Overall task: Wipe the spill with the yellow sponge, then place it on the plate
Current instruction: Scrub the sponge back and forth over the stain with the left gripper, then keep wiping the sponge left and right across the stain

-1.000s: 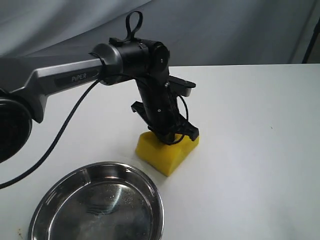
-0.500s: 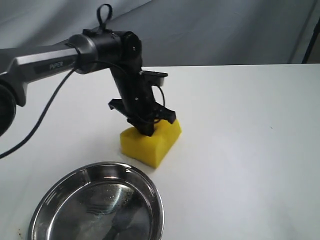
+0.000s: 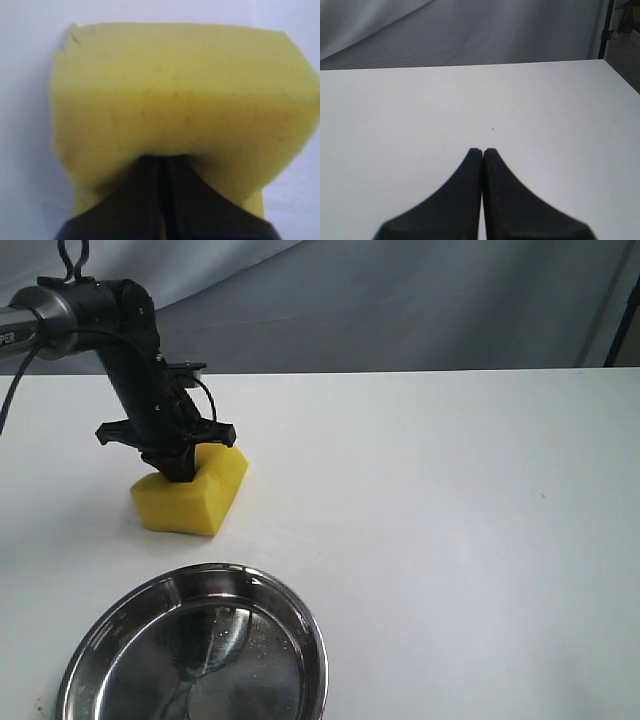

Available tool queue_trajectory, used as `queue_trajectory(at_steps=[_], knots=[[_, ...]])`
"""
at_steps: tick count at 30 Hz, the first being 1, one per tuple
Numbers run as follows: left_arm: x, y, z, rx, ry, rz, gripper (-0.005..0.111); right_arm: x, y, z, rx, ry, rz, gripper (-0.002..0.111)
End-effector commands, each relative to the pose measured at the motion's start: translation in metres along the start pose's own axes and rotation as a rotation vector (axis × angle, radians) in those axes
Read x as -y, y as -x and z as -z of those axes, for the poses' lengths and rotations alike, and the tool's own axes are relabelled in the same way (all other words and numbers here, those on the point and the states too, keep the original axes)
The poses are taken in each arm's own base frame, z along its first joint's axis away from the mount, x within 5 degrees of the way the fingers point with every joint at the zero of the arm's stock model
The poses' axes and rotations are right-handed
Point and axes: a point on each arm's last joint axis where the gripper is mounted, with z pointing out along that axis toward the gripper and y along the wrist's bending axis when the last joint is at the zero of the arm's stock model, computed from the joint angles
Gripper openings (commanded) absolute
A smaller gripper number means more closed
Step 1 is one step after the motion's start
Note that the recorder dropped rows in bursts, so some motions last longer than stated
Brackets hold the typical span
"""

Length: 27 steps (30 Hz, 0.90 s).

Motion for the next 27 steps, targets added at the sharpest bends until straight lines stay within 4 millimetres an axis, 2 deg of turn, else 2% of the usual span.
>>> queue_trajectory(at_steps=[1, 5, 8, 17, 20, 23, 27], knots=[[0.002, -0.006, -0.020, -0.058, 0.077, -0.032, 0.000, 0.001, -0.001, 0.000, 0.002, -0.008, -0.002, 0.000], [0.039, -0.011, -0.025, -0.068, 0.063, -0.105, 0.000, 0.001, -0.001, 0.000, 0.002, -0.008, -0.002, 0.000], [0.075, -0.020, -0.030, -0.078, 0.063, -0.192, 0.000, 0.001, -0.001, 0.000, 0.002, -0.008, -0.002, 0.000], [0.191, -0.069, -0.047, -0.118, 0.029, -0.431, 0.000, 0.001, -0.001, 0.000, 0.002, -0.008, -0.002, 0.000], [0.217, -0.085, -0.051, -0.134, -0.007, -0.475, 0.000, 0.001, -0.001, 0.000, 0.002, -0.008, -0.002, 0.000], [0.233, -0.096, -0.052, -0.142, -0.022, -0.539, 0.000, 0.001, -0.001, 0.000, 0.002, -0.008, -0.002, 0.000], [0.234, -0.097, -0.053, -0.143, -0.025, -0.552, 0.000, 0.001, -0.001, 0.000, 0.002, -0.008, -0.004, 0.000]])
